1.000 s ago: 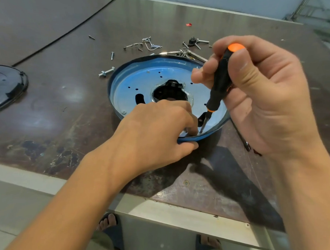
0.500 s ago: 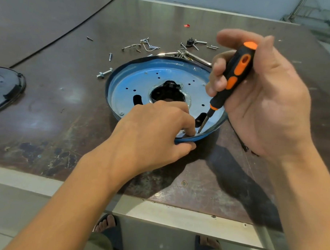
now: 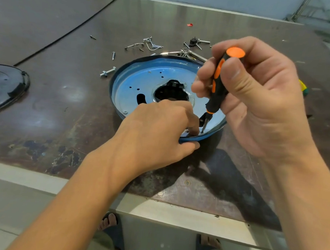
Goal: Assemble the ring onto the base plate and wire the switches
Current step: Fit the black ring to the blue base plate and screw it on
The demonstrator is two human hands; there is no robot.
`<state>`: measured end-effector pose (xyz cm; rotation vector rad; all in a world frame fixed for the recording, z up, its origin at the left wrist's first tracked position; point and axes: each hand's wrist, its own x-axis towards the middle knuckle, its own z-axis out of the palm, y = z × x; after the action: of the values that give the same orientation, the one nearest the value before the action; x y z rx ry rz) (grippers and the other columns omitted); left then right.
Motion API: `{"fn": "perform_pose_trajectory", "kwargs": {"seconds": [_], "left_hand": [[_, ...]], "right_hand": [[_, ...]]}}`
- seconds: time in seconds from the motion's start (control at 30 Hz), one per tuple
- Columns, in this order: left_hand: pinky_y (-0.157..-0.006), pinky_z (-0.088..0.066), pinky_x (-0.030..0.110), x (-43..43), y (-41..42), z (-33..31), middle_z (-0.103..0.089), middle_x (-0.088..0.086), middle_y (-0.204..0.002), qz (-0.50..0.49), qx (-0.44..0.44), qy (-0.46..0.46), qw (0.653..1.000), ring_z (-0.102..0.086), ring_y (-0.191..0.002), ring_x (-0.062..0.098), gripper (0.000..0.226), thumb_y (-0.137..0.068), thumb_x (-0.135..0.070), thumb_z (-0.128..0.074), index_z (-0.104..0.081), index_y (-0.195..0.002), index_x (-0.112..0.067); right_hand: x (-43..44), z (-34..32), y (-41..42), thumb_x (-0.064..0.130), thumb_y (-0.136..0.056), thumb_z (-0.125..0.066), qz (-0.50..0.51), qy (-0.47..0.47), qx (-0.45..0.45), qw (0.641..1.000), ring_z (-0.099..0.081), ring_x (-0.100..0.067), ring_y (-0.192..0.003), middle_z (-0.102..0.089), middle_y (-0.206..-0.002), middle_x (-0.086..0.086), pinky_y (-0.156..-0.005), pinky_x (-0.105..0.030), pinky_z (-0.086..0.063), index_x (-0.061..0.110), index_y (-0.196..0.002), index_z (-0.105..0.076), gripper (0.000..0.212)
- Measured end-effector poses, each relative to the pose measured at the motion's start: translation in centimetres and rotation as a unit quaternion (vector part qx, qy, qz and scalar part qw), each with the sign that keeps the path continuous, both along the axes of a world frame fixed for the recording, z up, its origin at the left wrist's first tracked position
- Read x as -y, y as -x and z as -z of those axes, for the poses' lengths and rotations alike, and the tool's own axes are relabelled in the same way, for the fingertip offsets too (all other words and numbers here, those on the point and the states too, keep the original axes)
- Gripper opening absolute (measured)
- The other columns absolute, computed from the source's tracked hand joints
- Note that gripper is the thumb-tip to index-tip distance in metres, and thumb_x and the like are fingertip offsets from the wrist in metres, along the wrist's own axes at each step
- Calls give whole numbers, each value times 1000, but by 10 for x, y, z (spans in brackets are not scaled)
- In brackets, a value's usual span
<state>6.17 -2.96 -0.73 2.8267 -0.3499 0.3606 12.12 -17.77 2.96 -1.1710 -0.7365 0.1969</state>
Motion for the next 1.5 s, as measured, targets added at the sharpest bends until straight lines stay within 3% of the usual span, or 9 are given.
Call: {"fn": "perform_pose_trajectory", "kwargs": {"seconds": [0.13,0.27,0.4,0.5,0.7,0.87,1.07,1.27,1.5], "left_hand": [[-62,-50,26,1,-1,-1,-59,-19,-103,2,-4,-6,1000,-58,-92,5,25,-86,-57,-61,-69,-102,-39],[-53,-31,16,2,0,-2,-59,-19,-101,1,-3,-12,1000,-54,-84,3,22,-86,-56,-61,-69,-98,-40],[-53,-32,20,1,0,-3,-59,-20,-100,0,-5,-13,1000,-56,-86,4,23,-85,-57,-59,-69,-98,-40],[-53,-32,21,1,0,-3,-58,-20,-100,-4,-6,-18,1000,-55,-85,4,23,-85,-58,-59,-68,-98,-40],[-57,-42,23,1,0,-2,-60,-20,-105,-3,-8,-16,1000,-59,-92,5,24,-86,-57,-60,-69,-101,-41],[-56,-38,22,2,-2,-1,-59,-20,-101,-4,-4,-20,1000,-58,-88,5,23,-85,-57,-61,-68,-100,-41],[-65,-53,33,1,-2,1,-61,-19,-102,-2,-8,-9,1000,-60,-92,6,24,-84,-57,-62,-70,-99,-40],[-67,-54,37,1,-2,0,-60,-20,-100,-4,-10,-4,1000,-59,-90,6,24,-84,-58,-62,-69,-99,-41],[-68,-56,37,0,-3,1,-60,-20,-107,1,-16,-6,1000,-60,-97,6,28,-85,-60,-61,-70,-104,-40]], "right_hand": [[1,-1,-2,14,-83,-70,76,-6,8,997,-68,-23,-65,-66,-73,-3,-63,-42,-47,10,-93,-50,23],[8,1,-5,19,-80,-72,85,-13,-7,996,-55,-24,-60,-57,-72,-9,-54,-41,-36,13,-90,-43,31],[8,3,-7,32,-98,-48,12,-17,-30,999,-47,-21,-69,-53,-79,-8,-65,-33,-37,10,-109,-53,25],[12,3,-9,20,-108,-29,-2,-11,-34,999,-47,-22,-75,-55,-84,-9,-73,-33,-39,5,-118,-58,34],[11,1,-8,13,-106,-38,21,-18,-46,999,-68,-25,-88,-71,-91,-6,-84,-35,-50,9,-99,-60,23],[3,0,-4,10,-104,-45,67,-57,-83,993,-63,-20,-72,-63,-79,-5,-78,-31,-51,6,-95,-60,18],[-5,2,0,12,-101,-55,132,-49,-53,989,-61,-16,-68,-64,-79,-5,-72,-32,-53,5,-98,-64,11],[3,4,-3,18,-108,-31,27,-64,-62,996,-56,-17,-80,-62,-90,-7,-75,-26,-47,0,-116,-60,35],[-4,4,1,5,-87,-64,58,-19,-23,998,-63,-23,-79,-65,-88,-10,-78,-35,-51,7,-102,-61,15]]}}
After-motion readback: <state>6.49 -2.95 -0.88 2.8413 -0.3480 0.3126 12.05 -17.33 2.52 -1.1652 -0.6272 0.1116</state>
